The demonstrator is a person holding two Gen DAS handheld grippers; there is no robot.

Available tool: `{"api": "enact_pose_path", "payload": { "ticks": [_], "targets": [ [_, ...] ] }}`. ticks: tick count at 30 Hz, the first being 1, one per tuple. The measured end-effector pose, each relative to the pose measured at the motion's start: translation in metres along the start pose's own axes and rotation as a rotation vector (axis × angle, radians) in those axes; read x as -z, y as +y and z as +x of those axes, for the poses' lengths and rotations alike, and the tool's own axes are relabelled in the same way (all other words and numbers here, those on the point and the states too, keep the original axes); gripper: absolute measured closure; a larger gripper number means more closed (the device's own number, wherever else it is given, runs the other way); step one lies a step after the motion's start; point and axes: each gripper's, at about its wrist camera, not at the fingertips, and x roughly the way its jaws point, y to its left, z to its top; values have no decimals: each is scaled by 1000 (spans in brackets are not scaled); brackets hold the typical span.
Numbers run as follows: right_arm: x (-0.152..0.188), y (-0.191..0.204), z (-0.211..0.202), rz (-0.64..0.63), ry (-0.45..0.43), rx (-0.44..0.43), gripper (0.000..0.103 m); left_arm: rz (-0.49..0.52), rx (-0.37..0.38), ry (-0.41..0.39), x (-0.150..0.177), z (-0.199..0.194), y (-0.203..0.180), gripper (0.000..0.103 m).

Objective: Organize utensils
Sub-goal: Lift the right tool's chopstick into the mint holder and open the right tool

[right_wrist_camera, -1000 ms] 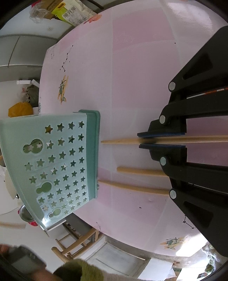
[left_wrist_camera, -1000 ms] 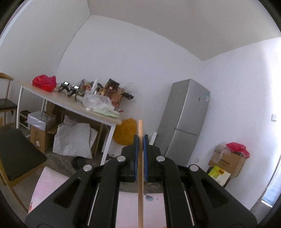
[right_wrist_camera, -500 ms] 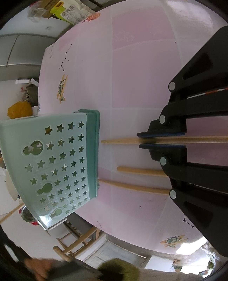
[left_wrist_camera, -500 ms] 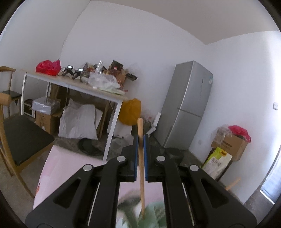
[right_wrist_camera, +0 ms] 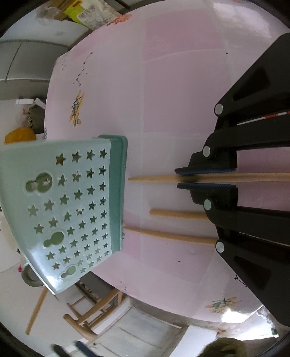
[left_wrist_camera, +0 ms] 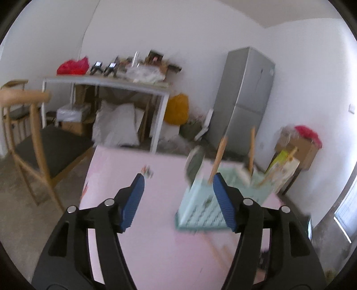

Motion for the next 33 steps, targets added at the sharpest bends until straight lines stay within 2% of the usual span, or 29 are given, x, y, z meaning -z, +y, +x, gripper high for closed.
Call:
{"api": "enact_pose_path", "payload": {
  "ticks": [5, 9, 12, 15, 23, 27, 33],
  "targets": [
    [-3, 17, 3, -80, 6, 69, 96, -43, -49, 101, 41, -11, 22, 41],
    [-4, 26, -12, -93, -16, 84, 96, -84, -60, 163, 60, -13, 36, 41],
    [-10, 39, -46, -115, -88, 88, 96, -77, -69, 168, 68, -17, 42, 41],
    [-22, 55, -89, -119, -184, 55, 96, -82, -64, 162, 70, -19, 49, 41],
    [-82, 96, -180, -139, -498, -1, 96, -85, -50, 142, 65, -27, 59, 41],
    [-124, 112, -194, -127, -638, -23, 96, -94, -65, 125, 63, -33, 67, 41],
    [-183, 121, -171, -44, -767, -55, 96, -108, -108, 114, 62, -39, 82, 41]
  ]
}}
